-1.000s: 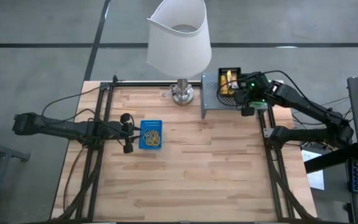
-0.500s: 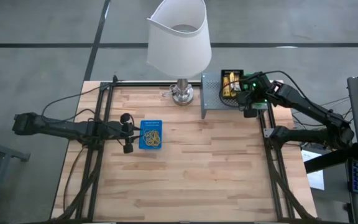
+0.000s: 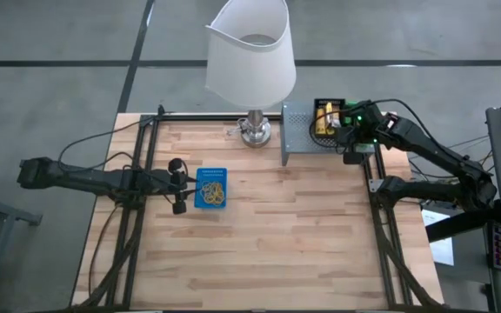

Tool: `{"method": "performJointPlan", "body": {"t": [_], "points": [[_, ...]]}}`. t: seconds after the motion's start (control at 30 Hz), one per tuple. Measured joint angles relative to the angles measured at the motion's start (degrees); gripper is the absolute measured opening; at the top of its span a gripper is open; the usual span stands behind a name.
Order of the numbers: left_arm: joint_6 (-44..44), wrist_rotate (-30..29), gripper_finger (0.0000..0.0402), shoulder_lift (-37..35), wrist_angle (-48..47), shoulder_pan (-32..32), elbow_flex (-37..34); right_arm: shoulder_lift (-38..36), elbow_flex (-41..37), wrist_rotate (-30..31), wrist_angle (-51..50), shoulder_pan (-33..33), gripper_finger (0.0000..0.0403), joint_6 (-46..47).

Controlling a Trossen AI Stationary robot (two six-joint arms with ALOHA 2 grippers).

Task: Pick & Place Office Desk Supplies
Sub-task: Put the black bin on the shelf, then put the blue bin on the shelf

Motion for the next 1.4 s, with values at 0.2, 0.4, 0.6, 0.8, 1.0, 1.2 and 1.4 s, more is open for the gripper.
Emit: {"method": "performJointPlan", "body": {"t": [0.2,0.4,0.6,0.8,1.0,1.2,1.4], "points": [[0.0,0.0,0.0143,0.0,0.0,0.0,0.0,0.0,0.0,-0.1,0.3,-0.1,0.0044,0.0],[0.0,0.0,0.0143,0.0,0.0,0.0,0.0,0.0,0.0,-0.2,0.5,-0.1,0.0068,-1.3],[0.0,0.0,0.0143,0.0,0.0,0.0,0.0,0.0,0.0,-0.5,1.0,-0.1,0.0079,-1.7],[0.0,0.0,0.0143,0.0,0.0,0.0,0.0,-0.7,0.0,-0.8,1.6,0.0,0.0089,-1.7],[0.0,0.0,0.0143,0.0,0.0,0.0,0.0,-1.6,0.0,-1.9,1.8,0.0,0.0096,-1.7],[0.0,0.0,0.0143,0.0,0.0,0.0,0.0,-2.6,0.0,-5.2,2.0,0.1,0.0096,1.4],[0.0,0.0,0.0143,0.0,0.0,0.0,0.0,-3.6,0.0,-10.1,3.1,0.5,0.01,3.8]]}}
